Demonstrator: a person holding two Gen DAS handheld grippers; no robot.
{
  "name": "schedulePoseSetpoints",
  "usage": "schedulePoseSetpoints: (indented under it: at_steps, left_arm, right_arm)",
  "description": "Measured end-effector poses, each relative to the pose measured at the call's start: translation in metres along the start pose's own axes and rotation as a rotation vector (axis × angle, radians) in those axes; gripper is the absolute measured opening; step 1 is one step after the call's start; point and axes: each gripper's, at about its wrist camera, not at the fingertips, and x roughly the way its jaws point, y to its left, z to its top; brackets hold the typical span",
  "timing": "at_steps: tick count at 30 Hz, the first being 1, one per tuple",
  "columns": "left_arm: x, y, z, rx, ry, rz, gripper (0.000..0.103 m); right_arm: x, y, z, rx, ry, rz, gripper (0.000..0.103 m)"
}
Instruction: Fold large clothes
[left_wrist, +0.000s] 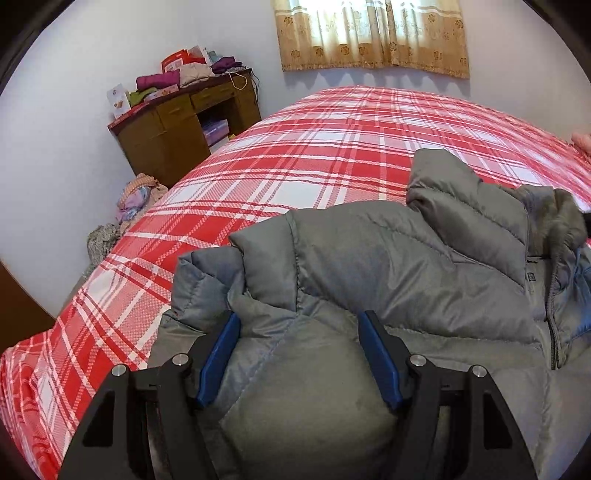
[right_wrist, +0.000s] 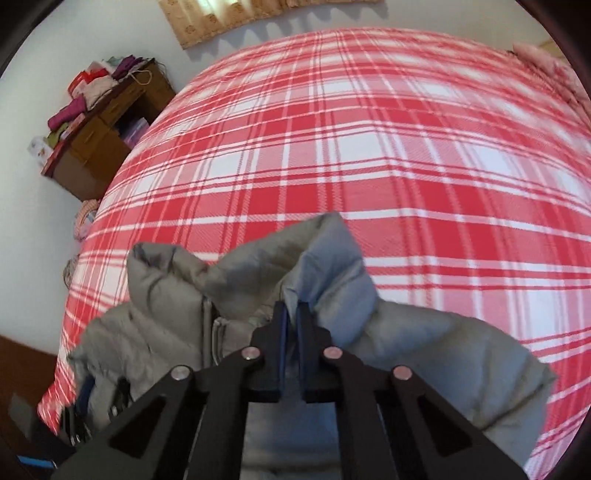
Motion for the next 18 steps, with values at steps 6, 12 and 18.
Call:
schedulePoseSetpoints:
  at_steps: [6, 12, 18]
  left_arm:
    - [0.002, 0.001, 0.000, -0.013, 0.006, -0.016, 0.069]
    - [0.002, 0.001, 0.000, -0.014, 0.009, -0.023, 0.070]
    - [-0.003, 0.003, 0.003, -0.009, 0.008, -0.080, 0.070]
  right_arm:
    - [-0.019, -0.020, -0.029, -0.016, -0.002, -0.027, 0.005]
    - [0.001, -0.055, -0.063, 0.050, 0.033, -0.036, 0.000]
    - [0.002, -0.050, -0.090, -0.042, -0.151, -0.050, 0.000]
